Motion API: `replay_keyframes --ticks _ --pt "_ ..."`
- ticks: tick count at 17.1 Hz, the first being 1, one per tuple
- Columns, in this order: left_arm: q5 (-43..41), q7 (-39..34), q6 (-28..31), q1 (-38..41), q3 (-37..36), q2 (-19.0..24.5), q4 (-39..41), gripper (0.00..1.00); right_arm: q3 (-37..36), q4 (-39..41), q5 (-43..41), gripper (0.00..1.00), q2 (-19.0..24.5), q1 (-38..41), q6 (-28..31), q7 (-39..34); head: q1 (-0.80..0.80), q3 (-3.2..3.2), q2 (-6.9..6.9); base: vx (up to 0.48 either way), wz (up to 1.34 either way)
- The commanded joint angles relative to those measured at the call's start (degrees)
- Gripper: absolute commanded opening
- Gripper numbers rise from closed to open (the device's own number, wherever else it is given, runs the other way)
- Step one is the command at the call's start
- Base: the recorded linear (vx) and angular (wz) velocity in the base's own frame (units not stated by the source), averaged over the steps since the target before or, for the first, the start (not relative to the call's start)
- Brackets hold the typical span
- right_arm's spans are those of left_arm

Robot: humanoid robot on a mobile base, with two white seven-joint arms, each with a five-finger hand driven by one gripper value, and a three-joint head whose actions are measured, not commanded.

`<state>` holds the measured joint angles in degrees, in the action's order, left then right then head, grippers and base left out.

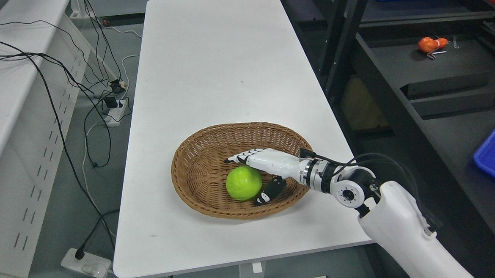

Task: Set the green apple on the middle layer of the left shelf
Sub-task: 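Close the right hand fingers around the green apple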

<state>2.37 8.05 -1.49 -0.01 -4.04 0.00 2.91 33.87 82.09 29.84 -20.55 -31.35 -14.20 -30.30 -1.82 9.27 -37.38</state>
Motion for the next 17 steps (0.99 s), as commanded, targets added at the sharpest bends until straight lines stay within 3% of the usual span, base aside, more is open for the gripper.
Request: replay_keyframes --ticks 1,4,13,16,17 --pt "0.0 0.0 0.0 -0.7 0.0 1.0 0.0 1.00 -0.1 -2.0 -0.3 1.00 4.0 -0.8 -0.4 0.2 0.00 0.00 0.00 0.000 0.00" --pt "0.0 0.0 0.0 -0.7 0.0 1.0 0.0 1.00 -1.7 -1.7 -0.5 1.00 3.4 -0.8 -5.1 0.2 0.00 0.00 0.00 0.000 0.00" --pt "0.0 0.0 0.0 -0.7 0.0 1.0 0.0 1.00 -1.2 -3.1 4.1 0.87 3.7 0.2 -5.9 0.6 0.00 0.00 0.00 0.000 0.00" --pt "0.0 0.0 0.0 -0.7 0.0 1.0 0.0 1.00 -1.9 -3.3 4.0 0.74 3.2 0.0 -5.8 0.8 0.00 0.00 0.00 0.000 0.00" --pt "0.0 0.0 0.0 -0.7 0.0 1.0 0.0 1.00 -2.0 -3.3 4.0 0.65 2.7 0.0 -5.7 0.8 0.00 0.00 0.00 0.000 0.00"
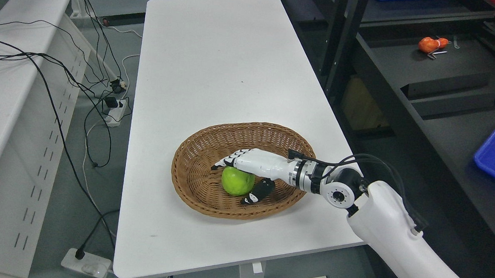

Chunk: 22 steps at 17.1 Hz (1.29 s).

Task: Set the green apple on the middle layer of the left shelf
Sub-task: 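Close the right hand fingers around the green apple, then lift the green apple out of the basket with the right hand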

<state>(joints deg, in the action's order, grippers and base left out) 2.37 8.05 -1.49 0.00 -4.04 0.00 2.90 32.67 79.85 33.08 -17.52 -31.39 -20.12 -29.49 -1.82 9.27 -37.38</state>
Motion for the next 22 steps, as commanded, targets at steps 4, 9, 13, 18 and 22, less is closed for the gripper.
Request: replay_keyframes --ticks 4,9,13,18,22 --pt "0.0 0.0 0.0 -0.7 0.0 1.0 0.1 1.00 -3.4 -0.8 1.2 0.32 -2.3 0.2 0.3 0.4 0.00 0.00 0.00 0.000 0.00" --pt "0.0 0.0 0.0 -0.7 0.0 1.0 0.0 1.00 -15.2 2.1 0.6 0.02 -6.1 0.6 0.3 0.5 0.00 0.00 0.00 0.000 0.00" --pt "0.0 0.0 0.0 -0.7 0.0 1.0 0.0 1.00 -25.0 6.6 1.2 0.00 -8.1 3.9 7.4 14.2 0.00 0.00 0.00 0.000 0.00" --pt "0.0 0.0 0.0 -0.7 0.0 1.0 0.0 1.00 -33.0 11.7 1.1 0.00 -5.2 11.9 19.5 37.6 0.00 0.00 0.00 0.000 0.00" --pt "0.0 0.0 0.0 -0.7 0.0 1.0 0.1 1.00 -37.8 13.0 0.9 0.00 -0.8 16.7 19.7 37.8 0.00 0.00 0.00 0.000 0.00"
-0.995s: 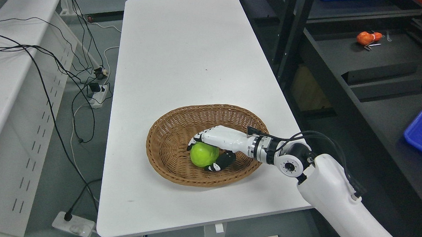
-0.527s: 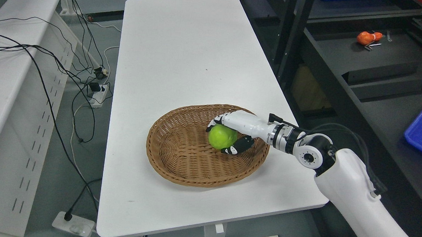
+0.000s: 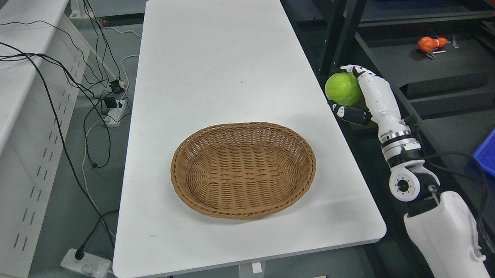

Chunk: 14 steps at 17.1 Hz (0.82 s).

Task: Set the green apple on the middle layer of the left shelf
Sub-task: 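Lift the green apple out of the basket with the right hand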

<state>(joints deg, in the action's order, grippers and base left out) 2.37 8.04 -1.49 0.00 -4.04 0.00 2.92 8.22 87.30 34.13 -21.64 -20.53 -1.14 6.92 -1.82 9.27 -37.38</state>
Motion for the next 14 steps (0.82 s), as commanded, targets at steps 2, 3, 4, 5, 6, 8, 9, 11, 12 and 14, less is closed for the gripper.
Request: replay_keyframes --ticks 2,3,4,5,6,8,9,11,12,14 --pt "0.0 0.0 0.0 -0.7 0.0 1.0 0.0 1.00 -13.2 7.0 -0.2 0.00 4.8 8.3 0.6 0.8 0.00 0.00 0.00 0.000 0.00" --pt "0.0 0.0 0.0 -0.7 0.0 1.0 0.0 1.00 -13.1 7.7 -0.3 0.00 5.6 9.2 0.5 0.5 0.00 0.00 0.00 0.000 0.00" --pt "0.0 0.0 0.0 -0.7 0.0 1.0 0.0 1.00 -13.1 8.2 -0.3 0.00 6.0 9.9 0.5 0.3 0.00 0.00 0.00 0.000 0.00" --pt "0.0 0.0 0.0 -0.7 0.0 1.0 0.0 1.00 -13.1 8.7 -0.3 0.00 6.3 10.6 0.5 -0.2 0.00 0.00 0.00 0.000 0.00" --pt "0.0 0.0 0.0 -0.7 0.0 1.0 0.0 1.00 -13.2 9.2 -0.3 0.00 6.3 11.4 0.4 -0.6 0.00 0.00 0.00 0.000 0.00" --pt "0.0 0.0 0.0 -0.7 0.0 1.0 0.0 1.00 -13.1 10.0 -0.3 0.00 6.7 12.7 0.2 -0.6 0.00 0.00 0.00 -0.019 0.00" --pt "0.0 0.0 0.0 -0.7 0.0 1.0 0.0 1.00 -13.1 10.1 -0.3 0.00 6.9 13.1 -0.5 -0.6 0.00 0.00 0.00 -0.100 -0.02" --pt "0.0 0.0 0.0 -0.7 0.0 1.0 0.0 1.00 -13.1 10.4 -0.3 0.00 7.2 14.1 -1.2 -0.6 0.00 0.00 0.00 -0.130 -0.01" --pt "0.0 0.0 0.0 -0.7 0.0 1.0 0.0 1.00 -13.0 10.4 -0.3 0.00 7.4 14.5 -1.2 -0.6 0.00 0.00 0.00 -0.160 0.00" --pt "0.0 0.0 0.0 -0.7 0.0 1.0 0.0 1.00 -12.7 10.4 -0.4 0.00 7.5 15.4 -2.0 -0.7 0.00 0.00 0.00 -0.238 0.00"
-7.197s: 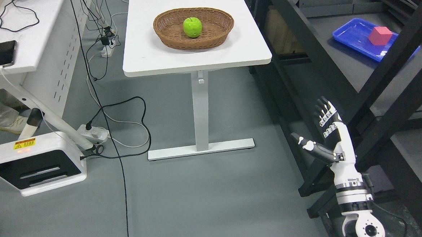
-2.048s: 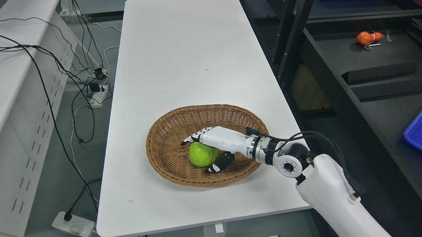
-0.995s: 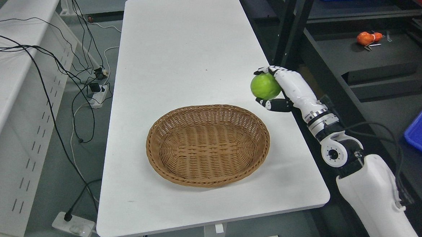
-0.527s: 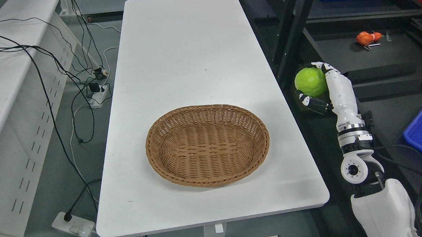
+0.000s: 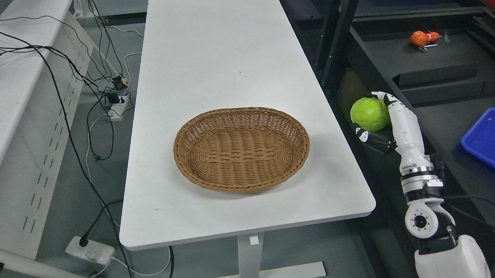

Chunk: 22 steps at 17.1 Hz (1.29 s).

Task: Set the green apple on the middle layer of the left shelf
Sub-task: 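Lift the green apple out of the basket with the right hand, then carry the held apple toward the shelf's middle layer while turning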

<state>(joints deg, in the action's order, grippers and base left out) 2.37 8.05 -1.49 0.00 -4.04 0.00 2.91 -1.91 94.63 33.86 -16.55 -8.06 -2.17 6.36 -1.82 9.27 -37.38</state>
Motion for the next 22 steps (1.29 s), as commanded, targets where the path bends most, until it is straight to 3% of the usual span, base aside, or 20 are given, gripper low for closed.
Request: replay_keyframes --ticks 1,22 --pt "0.0 0.0 0.0 -0.7 0.0 1.0 0.0 1.00 -2.5 3.2 -0.1 0.00 2.4 3.7 -2.0 -0.1 0.00 0.00 0.00 -0.299 -0.01" --pt "0.0 0.0 0.0 -0.7 0.0 1.0 0.0 1.00 -1.7 3.1 -0.1 0.01 3.0 6.2 -4.0 0.0 0.00 0.00 0.00 -0.415 -0.08"
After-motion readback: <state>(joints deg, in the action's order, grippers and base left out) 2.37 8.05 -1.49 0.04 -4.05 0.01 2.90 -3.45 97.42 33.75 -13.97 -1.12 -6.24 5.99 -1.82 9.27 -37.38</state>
